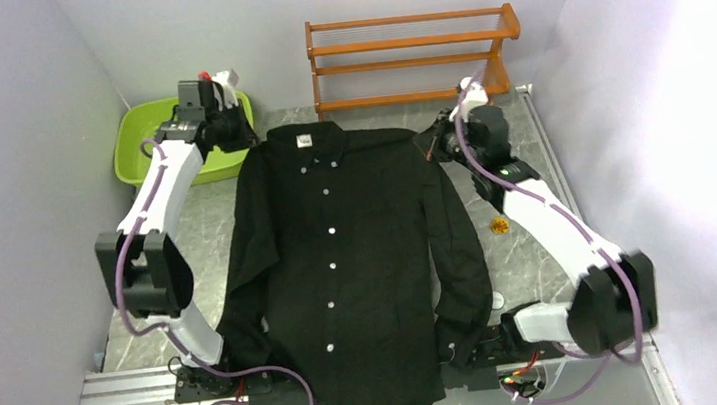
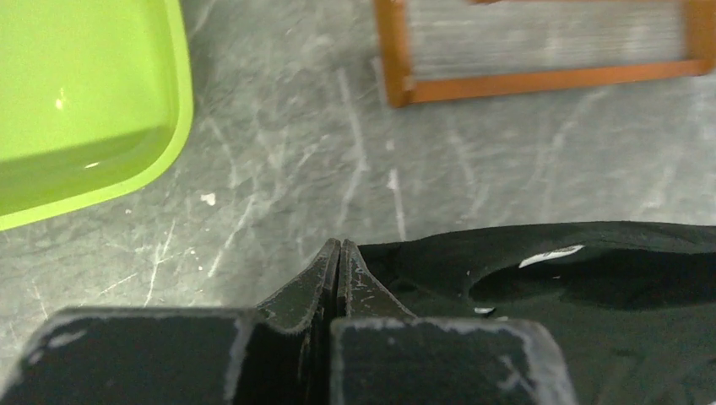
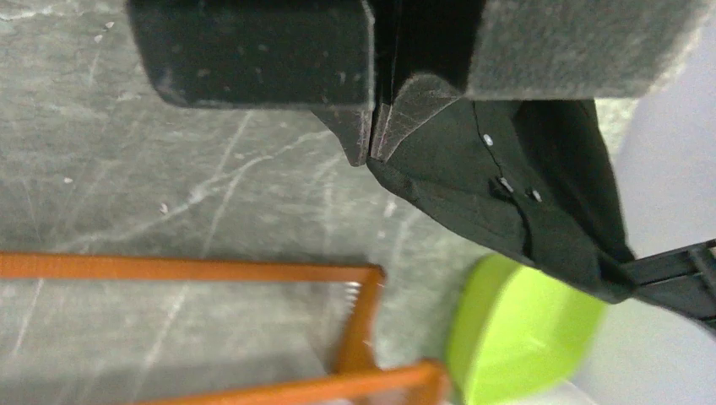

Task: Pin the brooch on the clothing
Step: Flatten out the clothes at the center of the board.

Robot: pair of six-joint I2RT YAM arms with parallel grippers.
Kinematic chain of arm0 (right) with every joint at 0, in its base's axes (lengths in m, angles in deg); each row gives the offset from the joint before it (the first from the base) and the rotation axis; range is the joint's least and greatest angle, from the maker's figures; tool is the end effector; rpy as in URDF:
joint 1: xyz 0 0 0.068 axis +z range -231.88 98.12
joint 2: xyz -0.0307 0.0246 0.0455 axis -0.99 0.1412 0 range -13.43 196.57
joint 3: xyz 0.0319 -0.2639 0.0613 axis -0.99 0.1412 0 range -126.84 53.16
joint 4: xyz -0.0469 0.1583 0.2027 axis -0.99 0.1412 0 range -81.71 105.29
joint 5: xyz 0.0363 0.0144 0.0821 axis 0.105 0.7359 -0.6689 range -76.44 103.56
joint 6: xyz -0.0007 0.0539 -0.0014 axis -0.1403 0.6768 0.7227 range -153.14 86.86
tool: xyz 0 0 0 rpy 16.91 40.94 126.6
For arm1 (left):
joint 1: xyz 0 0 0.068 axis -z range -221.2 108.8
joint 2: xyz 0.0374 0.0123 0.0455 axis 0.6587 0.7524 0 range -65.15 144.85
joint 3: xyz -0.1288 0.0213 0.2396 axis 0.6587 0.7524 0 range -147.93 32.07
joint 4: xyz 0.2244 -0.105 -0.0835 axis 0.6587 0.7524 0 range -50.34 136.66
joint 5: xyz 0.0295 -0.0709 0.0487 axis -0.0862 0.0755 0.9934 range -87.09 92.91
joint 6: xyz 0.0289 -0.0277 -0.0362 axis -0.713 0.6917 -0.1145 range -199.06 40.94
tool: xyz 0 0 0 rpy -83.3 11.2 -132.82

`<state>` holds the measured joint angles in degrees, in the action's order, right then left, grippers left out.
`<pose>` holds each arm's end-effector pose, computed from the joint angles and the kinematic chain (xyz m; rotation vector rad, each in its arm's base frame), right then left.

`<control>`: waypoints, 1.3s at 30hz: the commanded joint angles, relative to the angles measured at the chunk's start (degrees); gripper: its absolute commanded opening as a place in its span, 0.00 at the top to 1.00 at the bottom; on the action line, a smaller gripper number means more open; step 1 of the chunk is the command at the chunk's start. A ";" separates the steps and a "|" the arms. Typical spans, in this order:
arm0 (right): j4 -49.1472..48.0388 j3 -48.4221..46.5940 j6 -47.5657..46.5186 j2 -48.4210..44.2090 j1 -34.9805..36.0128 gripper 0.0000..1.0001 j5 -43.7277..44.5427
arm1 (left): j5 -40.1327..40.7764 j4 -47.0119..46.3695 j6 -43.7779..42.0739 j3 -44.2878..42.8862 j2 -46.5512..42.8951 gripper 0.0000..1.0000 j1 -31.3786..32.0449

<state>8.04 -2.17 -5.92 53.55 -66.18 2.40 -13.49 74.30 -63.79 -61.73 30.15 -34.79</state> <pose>0.2635 0.0811 0.3441 0.0378 1.8213 0.7090 0.3748 -0.0523 0.3661 -0.0095 2.2213 -0.5252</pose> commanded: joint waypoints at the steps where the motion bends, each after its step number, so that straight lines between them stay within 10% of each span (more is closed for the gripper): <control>1: -2.71 -7.74 -3.46 13.36 -1.38 1.00 5.61 | 7.43 -6.88 -2.16 -0.75 5.08 0.97 -0.77; 4: 2.71 -17.43 -5.02 24.89 -3.06 0.97 4.37 | 10.54 -5.57 -2.03 -5.14 9.93 0.86 -1.03; 7: 9.58 -25.47 -6.29 30.98 -3.94 0.54 3.47 | 14.54 -1.42 -2.11 -10.72 11.74 0.10 -1.00; 8: 9.87 -25.27 -6.62 30.64 -3.88 0.39 4.32 | 15.47 -0.28 -2.42 -11.36 11.18 0.06 -0.97; 12: 6.92 -17.06 -6.20 22.61 -3.32 0.06 6.19 | 16.32 -2.52 -2.19 -2.97 2.22 0.05 -0.96; 24: 8.43 -5.37 -2.99 26.94 9.05 0.06 -6.98 | 11.22 1.06 13.76 29.92 -18.35 0.07 -1.18; 39: 4.74 -0.98 0.50 36.29 9.04 0.06 -10.68 | 8.81 10.77 24.74 43.50 -28.46 0.06 -8.70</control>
<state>12.24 -1.67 -5.85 87.17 -57.41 -8.09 -3.81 81.82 -43.51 -19.61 6.11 -43.73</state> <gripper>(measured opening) 0.934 0.929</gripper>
